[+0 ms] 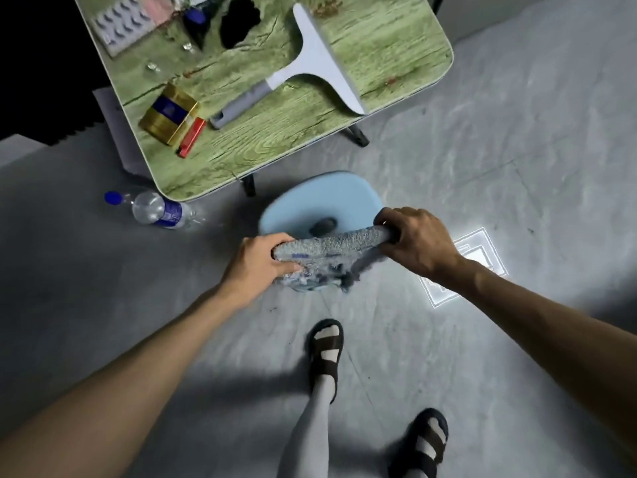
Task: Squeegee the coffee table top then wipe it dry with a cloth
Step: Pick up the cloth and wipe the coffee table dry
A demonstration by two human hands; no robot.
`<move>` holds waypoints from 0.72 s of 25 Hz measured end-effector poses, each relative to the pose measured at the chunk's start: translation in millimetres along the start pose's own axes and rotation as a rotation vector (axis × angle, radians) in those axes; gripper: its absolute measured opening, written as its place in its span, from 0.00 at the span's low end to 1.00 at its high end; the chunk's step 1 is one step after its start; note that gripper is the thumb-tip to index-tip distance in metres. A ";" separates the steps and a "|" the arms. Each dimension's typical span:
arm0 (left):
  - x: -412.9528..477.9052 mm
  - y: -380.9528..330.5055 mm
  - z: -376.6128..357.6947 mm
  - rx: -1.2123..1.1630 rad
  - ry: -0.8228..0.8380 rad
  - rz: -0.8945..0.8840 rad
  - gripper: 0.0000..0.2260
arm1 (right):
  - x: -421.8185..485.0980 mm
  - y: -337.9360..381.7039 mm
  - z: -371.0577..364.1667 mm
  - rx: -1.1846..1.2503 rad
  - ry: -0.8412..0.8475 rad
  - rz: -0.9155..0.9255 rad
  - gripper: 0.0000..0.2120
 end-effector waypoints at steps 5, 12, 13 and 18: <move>40.5 41.4 -9.5 -0.371 -0.038 0.055 0.17 | 69.4 -14.5 -0.3 0.151 0.126 -0.117 0.23; 126.1 107.7 -12.3 -0.497 -0.288 0.420 0.16 | 170.9 -64.6 -70.9 0.434 -0.003 -0.375 0.23; 126.8 105.2 -8.1 -0.458 -0.303 0.454 0.18 | 168.1 -62.7 -71.8 0.422 -0.026 -0.372 0.24; 114.4 33.0 13.3 -0.118 -0.251 0.389 0.18 | 116.4 -59.6 -26.3 0.369 0.076 -0.371 0.18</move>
Point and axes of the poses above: each hand's wrist, its own x-axis towards the middle knuckle, its own z-axis out of the back of the hand, y = z × x, the point moved 6 cm from there along x, towards the middle knuckle, and after that the axes turned 14 degrees about y, right-handed, at the moved point
